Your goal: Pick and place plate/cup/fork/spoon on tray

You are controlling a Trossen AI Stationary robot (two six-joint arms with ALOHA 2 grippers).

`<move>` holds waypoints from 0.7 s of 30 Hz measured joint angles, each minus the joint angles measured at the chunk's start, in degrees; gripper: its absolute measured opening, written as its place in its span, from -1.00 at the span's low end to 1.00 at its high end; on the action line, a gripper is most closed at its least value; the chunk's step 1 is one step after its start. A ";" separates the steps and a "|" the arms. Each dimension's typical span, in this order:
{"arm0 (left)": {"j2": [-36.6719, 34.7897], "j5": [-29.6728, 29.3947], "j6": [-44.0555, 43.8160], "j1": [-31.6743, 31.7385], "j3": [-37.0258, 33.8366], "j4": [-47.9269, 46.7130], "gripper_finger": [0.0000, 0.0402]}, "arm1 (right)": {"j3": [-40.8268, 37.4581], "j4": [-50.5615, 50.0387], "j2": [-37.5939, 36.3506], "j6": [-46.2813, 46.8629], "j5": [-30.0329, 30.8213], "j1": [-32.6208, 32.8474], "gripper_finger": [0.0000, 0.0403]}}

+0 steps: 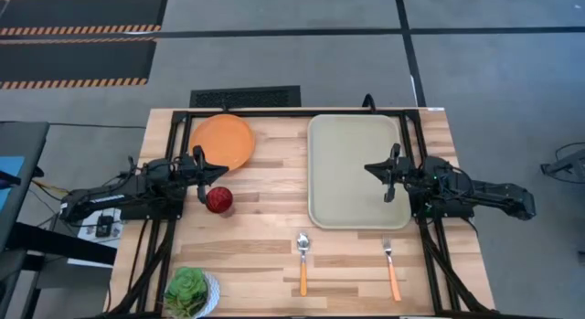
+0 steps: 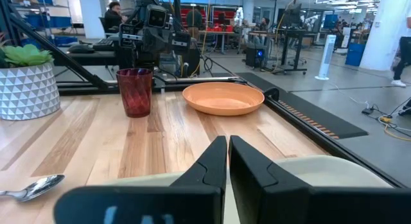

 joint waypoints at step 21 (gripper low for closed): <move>0.01 0.01 -0.65 0.00 0.00 0.00 -1.00 | -0.01 0.00 0.00 0.00 0.00 0.00 -0.79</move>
